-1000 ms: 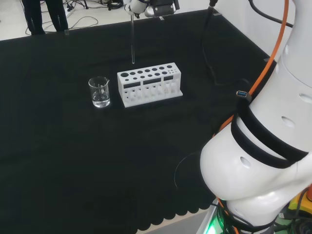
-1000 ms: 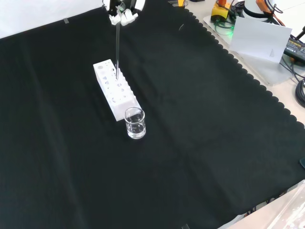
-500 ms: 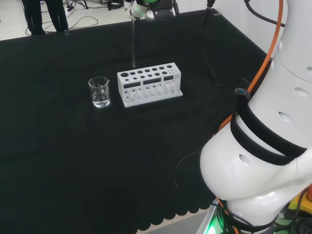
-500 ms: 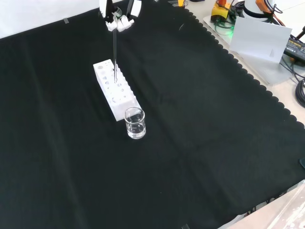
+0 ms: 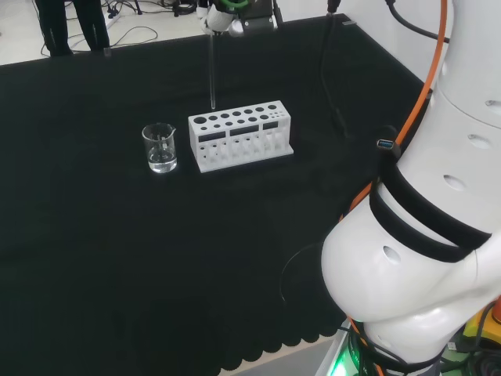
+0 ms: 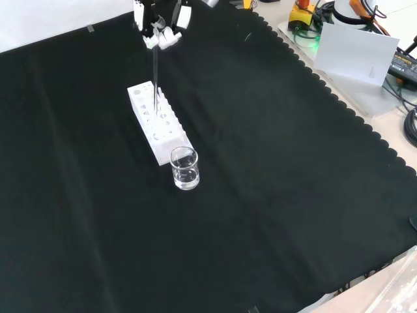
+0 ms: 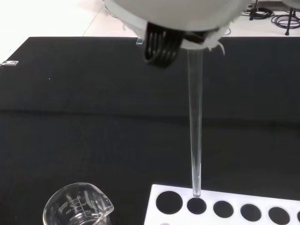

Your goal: Put the glass rod back on the white test tube rack.

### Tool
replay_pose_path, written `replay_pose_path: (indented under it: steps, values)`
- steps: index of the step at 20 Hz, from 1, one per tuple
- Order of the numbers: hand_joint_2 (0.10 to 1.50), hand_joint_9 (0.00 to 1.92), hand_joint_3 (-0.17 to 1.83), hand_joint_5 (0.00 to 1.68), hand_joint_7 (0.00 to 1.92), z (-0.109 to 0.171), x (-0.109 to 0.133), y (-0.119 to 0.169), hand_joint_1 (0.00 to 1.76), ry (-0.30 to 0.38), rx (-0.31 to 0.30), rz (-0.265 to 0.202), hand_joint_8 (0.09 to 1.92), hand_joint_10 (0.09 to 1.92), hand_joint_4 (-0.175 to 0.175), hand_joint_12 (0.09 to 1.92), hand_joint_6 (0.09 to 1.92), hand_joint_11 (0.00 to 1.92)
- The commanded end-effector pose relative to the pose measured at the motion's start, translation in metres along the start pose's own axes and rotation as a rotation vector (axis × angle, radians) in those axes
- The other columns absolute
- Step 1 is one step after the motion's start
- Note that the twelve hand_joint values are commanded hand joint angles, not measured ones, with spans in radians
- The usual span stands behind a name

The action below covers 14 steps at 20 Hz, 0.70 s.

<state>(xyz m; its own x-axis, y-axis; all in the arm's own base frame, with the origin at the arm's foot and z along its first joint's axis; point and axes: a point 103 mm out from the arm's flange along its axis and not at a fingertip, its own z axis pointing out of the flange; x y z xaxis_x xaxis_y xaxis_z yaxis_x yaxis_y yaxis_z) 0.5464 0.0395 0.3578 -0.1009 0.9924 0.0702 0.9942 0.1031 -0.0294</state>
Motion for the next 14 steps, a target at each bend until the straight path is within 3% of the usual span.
replay_pose_path:
  steps: [1, 14]
  values:
    - [0.62, 1.75, 0.71, 1.27, 1.39, 0.003, 0.004, 0.004, 1.33, 0.004, -0.004, -0.006, 0.72, 0.52, -0.175, 0.43, 0.46, 1.71]
    - [0.62, 1.75, 0.7, 1.26, 1.39, 0.017, -0.001, 0.014, 1.33, 0.013, 0.016, -0.006, 0.73, 0.52, -0.175, 0.43, 0.47, 1.71]
